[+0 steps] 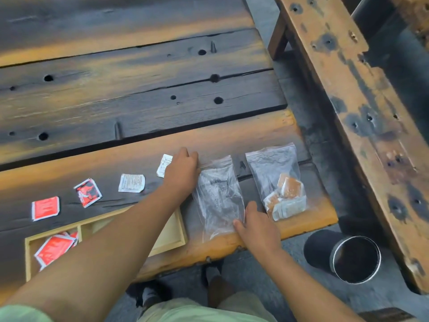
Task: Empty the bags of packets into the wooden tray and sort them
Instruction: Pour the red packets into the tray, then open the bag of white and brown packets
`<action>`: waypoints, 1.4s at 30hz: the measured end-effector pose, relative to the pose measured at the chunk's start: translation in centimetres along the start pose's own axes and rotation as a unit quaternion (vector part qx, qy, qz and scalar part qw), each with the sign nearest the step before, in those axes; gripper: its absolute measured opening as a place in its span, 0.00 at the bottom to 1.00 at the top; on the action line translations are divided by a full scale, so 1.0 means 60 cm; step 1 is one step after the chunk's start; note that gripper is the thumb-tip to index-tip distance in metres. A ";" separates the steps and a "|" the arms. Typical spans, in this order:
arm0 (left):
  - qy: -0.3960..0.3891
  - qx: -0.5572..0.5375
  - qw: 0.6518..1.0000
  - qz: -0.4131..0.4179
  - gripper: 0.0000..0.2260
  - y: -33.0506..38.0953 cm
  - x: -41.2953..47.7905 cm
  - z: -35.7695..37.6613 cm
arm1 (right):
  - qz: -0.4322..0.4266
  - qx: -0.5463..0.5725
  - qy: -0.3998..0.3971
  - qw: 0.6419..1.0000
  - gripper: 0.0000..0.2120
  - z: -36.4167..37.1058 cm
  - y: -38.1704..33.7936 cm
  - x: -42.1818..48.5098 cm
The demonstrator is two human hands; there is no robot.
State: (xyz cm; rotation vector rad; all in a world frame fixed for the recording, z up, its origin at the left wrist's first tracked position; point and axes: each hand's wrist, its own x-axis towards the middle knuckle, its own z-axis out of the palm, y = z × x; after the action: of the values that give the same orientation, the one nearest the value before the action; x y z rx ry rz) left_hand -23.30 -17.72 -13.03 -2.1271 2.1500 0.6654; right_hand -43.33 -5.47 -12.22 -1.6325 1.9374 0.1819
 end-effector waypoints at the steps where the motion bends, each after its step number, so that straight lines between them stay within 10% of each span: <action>1: 0.005 0.011 1.000 -0.002 0.11 0.002 0.000 0.000 | -0.002 -0.003 0.003 1.000 0.16 0.001 -0.001 0.000; 14: -0.006 -0.137 0.990 -0.016 0.03 0.067 -0.029 -0.021 | 0.006 0.091 0.042 0.995 0.11 -0.087 0.034 -0.030; 22: -0.155 -0.462 0.871 -0.062 0.09 0.192 -0.113 0.028 | 0.000 0.260 0.049 0.964 0.08 -0.172 0.111 0.017; 31: -0.209 -0.569 0.760 -0.233 0.25 0.236 -0.083 0.076 | 0.116 0.336 0.059 0.933 0.26 -0.138 0.188 0.084; 42: -0.158 -0.575 0.792 -0.129 0.07 0.245 -0.099 0.062 | 0.091 0.537 0.005 0.838 0.10 -0.136 0.191 0.043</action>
State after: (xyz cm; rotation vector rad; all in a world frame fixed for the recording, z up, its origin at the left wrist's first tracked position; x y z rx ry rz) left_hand -38.12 -11.44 -10.53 -2.2866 1.2485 2.5204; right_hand -57.05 -8.75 -9.93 -0.6791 1.6558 -0.7282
